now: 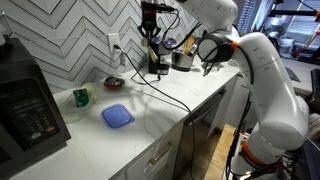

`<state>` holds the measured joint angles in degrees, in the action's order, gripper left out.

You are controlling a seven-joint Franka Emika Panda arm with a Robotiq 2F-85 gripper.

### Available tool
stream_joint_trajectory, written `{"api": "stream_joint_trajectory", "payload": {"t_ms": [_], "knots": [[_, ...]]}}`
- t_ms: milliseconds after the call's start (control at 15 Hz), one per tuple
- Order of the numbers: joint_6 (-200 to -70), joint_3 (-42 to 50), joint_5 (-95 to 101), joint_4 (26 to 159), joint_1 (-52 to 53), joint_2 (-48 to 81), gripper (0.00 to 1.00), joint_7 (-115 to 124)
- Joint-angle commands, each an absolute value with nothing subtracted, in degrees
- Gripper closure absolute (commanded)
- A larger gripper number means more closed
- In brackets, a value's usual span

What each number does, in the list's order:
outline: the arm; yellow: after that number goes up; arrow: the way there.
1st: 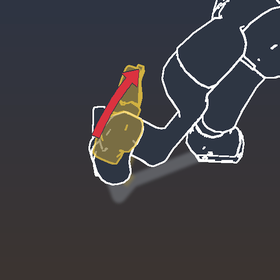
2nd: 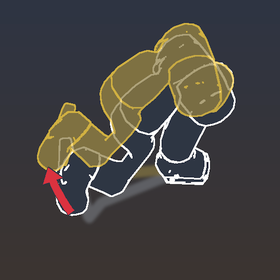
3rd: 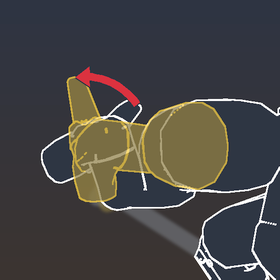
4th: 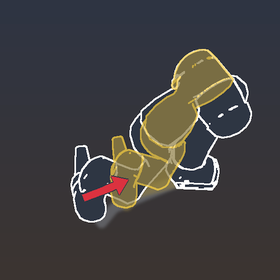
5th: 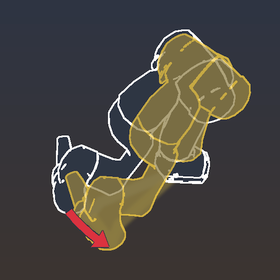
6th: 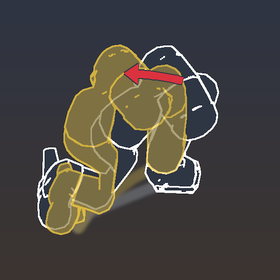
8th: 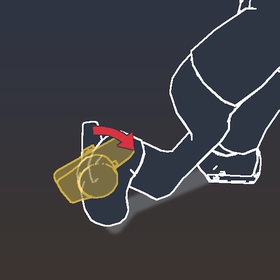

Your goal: Take the wooden spoon from atop the coffee machine and put it on the blue lid

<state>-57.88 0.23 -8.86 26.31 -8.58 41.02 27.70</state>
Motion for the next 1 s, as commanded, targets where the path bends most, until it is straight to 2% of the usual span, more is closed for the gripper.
{"api": "stream_joint_trajectory", "payload": {"t_ms": [0, 333, 400, 600, 667, 933], "knots": [[-51.23, -0.28, -8.37, 25.51, -4.72, 43.93, 0.98, 25.07], [-49.73, 0.0, -9.15, 23.85, -1.18, 46.56, 0.98, 29.08], [-50.36, -0.02, -9.04, 25.13, -0.37, 46.13, 0.92, 29.46], [-51.48, 0.09, -8.88, 27.15, -0.41, 45.01, 0.92, 29.22], [-51.49, 0.1, -8.88, 27.04, -0.72, 45.0, 0.98, 29.15], [-52.29, -0.15, -8.23, 24.55, 4.91, 48.68, 0.98, 34.62]]}}
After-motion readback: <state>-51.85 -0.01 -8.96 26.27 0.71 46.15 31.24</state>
